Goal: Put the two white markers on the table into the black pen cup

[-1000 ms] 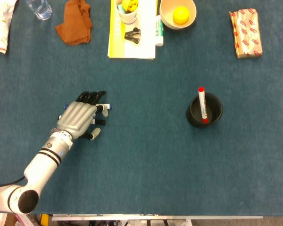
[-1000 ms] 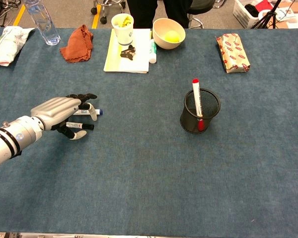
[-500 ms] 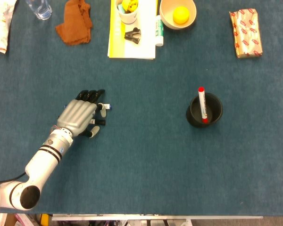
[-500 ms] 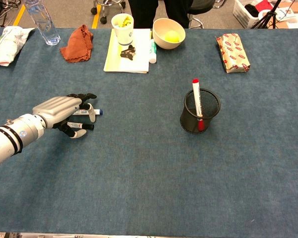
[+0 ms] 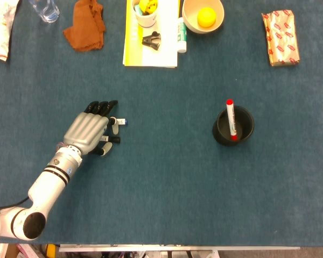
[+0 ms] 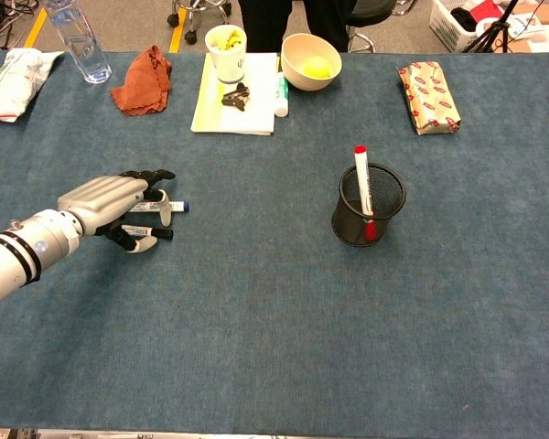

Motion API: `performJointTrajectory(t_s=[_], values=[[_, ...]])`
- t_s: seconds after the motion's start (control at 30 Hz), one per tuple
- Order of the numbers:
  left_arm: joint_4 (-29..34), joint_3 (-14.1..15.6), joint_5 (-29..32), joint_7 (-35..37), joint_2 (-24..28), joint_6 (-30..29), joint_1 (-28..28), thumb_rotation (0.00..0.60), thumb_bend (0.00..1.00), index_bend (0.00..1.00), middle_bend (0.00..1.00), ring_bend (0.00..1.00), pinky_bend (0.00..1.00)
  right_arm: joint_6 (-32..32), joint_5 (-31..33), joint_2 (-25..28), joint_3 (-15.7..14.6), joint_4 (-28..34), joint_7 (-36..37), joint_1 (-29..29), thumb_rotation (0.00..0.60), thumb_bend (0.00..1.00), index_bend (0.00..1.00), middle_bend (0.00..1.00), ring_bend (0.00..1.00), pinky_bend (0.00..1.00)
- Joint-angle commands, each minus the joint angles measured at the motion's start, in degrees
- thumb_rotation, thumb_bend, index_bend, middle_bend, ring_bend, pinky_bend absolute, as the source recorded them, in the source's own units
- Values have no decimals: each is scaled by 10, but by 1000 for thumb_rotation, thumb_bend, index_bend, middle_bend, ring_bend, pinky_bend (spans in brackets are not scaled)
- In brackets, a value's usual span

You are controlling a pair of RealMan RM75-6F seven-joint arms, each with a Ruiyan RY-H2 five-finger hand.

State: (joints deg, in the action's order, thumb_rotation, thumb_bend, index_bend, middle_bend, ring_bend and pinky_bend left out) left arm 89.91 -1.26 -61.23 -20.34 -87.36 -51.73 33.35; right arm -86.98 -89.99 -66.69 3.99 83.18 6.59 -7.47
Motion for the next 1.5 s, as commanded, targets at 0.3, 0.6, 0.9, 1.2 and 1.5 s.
performJointTrajectory(t_s=[0.3,0.6,0.9,1.2,1.5], values=[[-14,3,-16,12,-10,-15,-6,600,333,475,0,0,0,1,3,-2,0,-2,1,2,600,0,183,181,157,388],[-21,5,-18,10,-13,-17,-7,600,333,491,0,0,0,2,5,-3,0,-2,1,2,600,0,183,181,157,388],[-23,8,-15,6,-12,-11,-6,600,333,477,0,0,0,4,6,-5,-1,-3,3,2,600,0,183,181,157,388],[-31,4,-15,3,-21,-26,-10,600,333,513,0,0,0,5,7,-6,-1,-5,5,3,600,0,183,181,157,388],[-38,1,-16,-2,-32,-44,-18,600,333,598,0,0,0,4,7,-7,0,-6,8,3,600,0,183,181,157,388]])
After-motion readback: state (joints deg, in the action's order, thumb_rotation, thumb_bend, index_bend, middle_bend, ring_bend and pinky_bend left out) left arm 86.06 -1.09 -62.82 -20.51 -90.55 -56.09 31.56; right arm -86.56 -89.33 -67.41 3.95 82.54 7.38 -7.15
